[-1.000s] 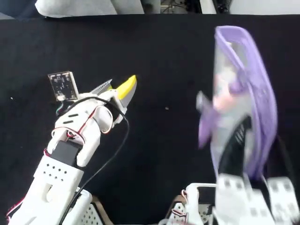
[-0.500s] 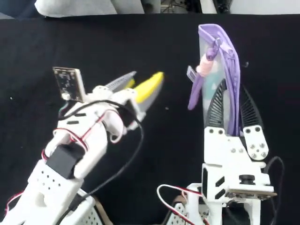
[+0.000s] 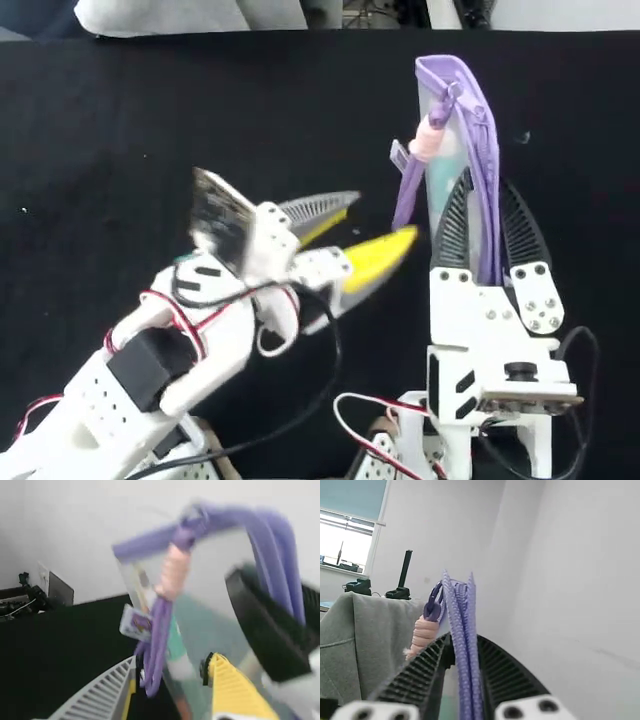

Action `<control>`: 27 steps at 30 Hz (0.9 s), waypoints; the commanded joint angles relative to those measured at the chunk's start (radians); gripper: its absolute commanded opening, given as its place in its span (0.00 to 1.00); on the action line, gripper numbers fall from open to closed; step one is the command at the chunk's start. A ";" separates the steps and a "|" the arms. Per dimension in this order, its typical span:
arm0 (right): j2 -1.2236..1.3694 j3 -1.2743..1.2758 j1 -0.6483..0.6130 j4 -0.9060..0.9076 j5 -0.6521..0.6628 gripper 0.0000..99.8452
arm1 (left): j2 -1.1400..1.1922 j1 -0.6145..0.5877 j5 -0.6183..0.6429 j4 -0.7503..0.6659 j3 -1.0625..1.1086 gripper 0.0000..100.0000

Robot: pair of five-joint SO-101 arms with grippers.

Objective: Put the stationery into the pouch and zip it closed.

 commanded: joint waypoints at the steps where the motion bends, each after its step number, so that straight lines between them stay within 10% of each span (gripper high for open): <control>1: -0.068 -0.035 -0.014 -0.034 -0.008 0.01 | 0.000 0.013 -0.118 0.021 -0.056 0.24; 12: -0.068 -0.197 -0.126 0.166 -0.009 0.01 | -0.008 -0.068 -0.133 -0.284 0.196 0.24; 27: -0.076 -0.205 -0.126 0.166 -0.009 0.01 | -0.008 -0.071 -0.133 -0.301 0.231 0.21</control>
